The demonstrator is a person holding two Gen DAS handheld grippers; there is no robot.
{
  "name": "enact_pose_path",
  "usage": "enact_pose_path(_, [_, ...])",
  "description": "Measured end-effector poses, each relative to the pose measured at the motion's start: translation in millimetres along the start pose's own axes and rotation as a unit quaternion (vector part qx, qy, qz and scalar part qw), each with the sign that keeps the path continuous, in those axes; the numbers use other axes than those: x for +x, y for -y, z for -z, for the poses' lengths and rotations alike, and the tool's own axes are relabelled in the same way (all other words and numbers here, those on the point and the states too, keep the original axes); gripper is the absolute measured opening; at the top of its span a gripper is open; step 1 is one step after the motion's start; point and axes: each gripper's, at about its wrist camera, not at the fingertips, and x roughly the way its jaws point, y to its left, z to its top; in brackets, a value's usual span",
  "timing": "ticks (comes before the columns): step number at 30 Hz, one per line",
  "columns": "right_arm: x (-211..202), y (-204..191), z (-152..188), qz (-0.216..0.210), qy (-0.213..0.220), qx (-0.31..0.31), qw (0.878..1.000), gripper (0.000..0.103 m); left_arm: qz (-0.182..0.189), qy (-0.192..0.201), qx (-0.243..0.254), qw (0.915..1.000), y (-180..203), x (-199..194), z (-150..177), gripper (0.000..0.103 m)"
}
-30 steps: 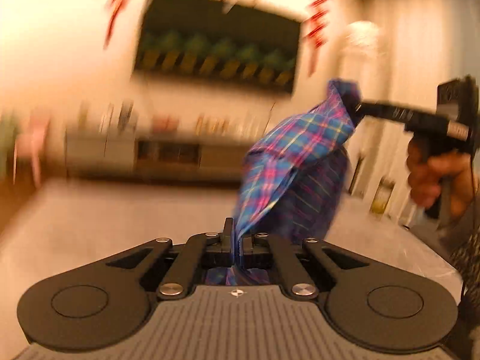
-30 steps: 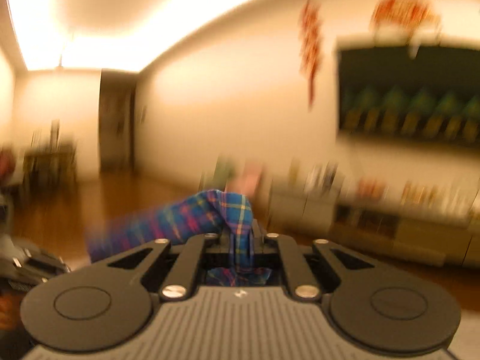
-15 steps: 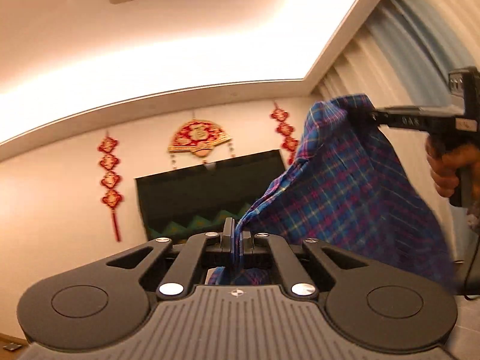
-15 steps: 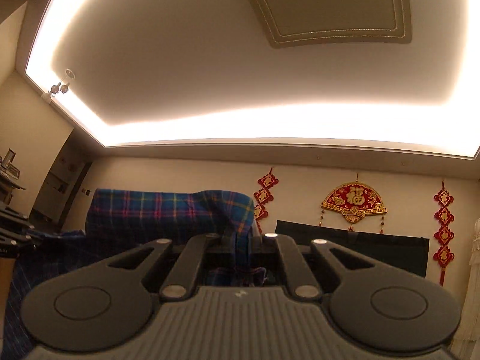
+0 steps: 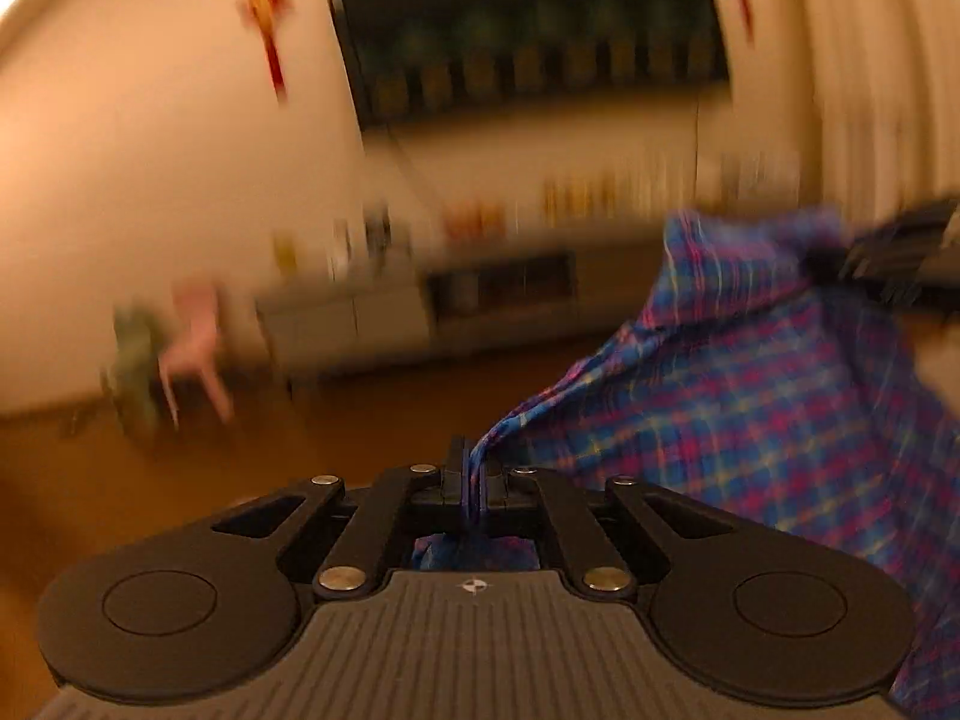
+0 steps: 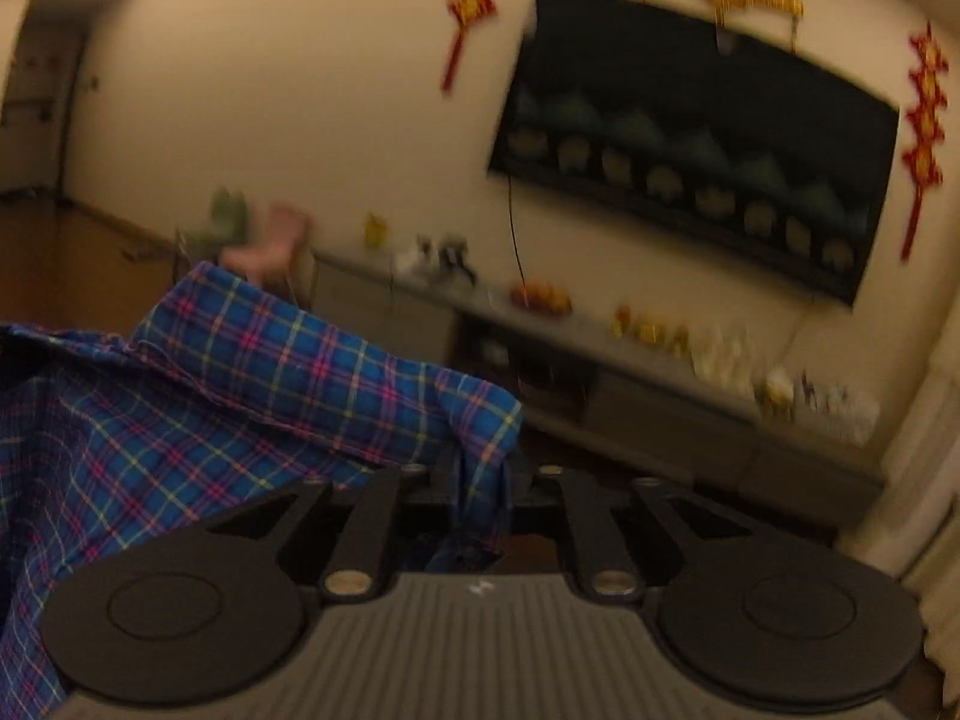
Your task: Fold clothes
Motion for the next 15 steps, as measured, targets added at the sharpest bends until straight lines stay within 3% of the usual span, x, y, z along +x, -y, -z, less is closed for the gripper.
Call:
enact_pose_path(2, [49, 4, 49, -0.021, -0.078, 0.050, 0.995, 0.032, 0.011, -0.034, -0.019, 0.9992, 0, 31, 36, 0.006])
enact_pose_path(3, [56, 11, 76, -0.044, -0.090, 0.089, 0.991, 0.034, 0.022, -0.045, -0.033, 0.9982, -2, 42, 54, 0.006])
enact_pose_path(5, [42, 25, 118, -0.086, -0.084, 0.144, 0.982, 0.055, 0.043, -0.068, -0.060, 0.9950, -7, 64, 91, 0.007])
enact_pose_path(6, [31, 32, 137, -0.106, -0.077, 0.169, 0.977, 0.058, 0.055, -0.072, -0.070, 0.9934, -7, 64, 100, 0.012])
enact_pose_path(8, [6, 40, 171, -0.154, -0.072, 0.208, 0.963, 0.073, 0.081, -0.075, -0.090, 0.9898, -8, 55, 111, 0.039])
enact_pose_path(9, [-7, 40, 188, -0.192, -0.080, 0.232, 0.950, 0.075, 0.095, -0.077, -0.099, 0.9876, -8, 50, 117, 0.069])
enact_pose_path(10, [-14, 38, 201, -0.226, -0.090, 0.253, 0.936, 0.076, 0.108, -0.078, -0.108, 0.9851, -8, 46, 123, 0.087])
enact_pose_path(12, [-24, 30, 214, -0.280, -0.109, 0.283, 0.911, 0.077, 0.134, -0.081, -0.127, 0.9794, -8, 36, 134, 0.089])
enact_pose_path(15, [-11, 7, 225, -0.332, -0.134, 0.306, 0.882, 0.074, 0.173, -0.086, -0.155, 0.9688, -9, 22, 151, 0.089])
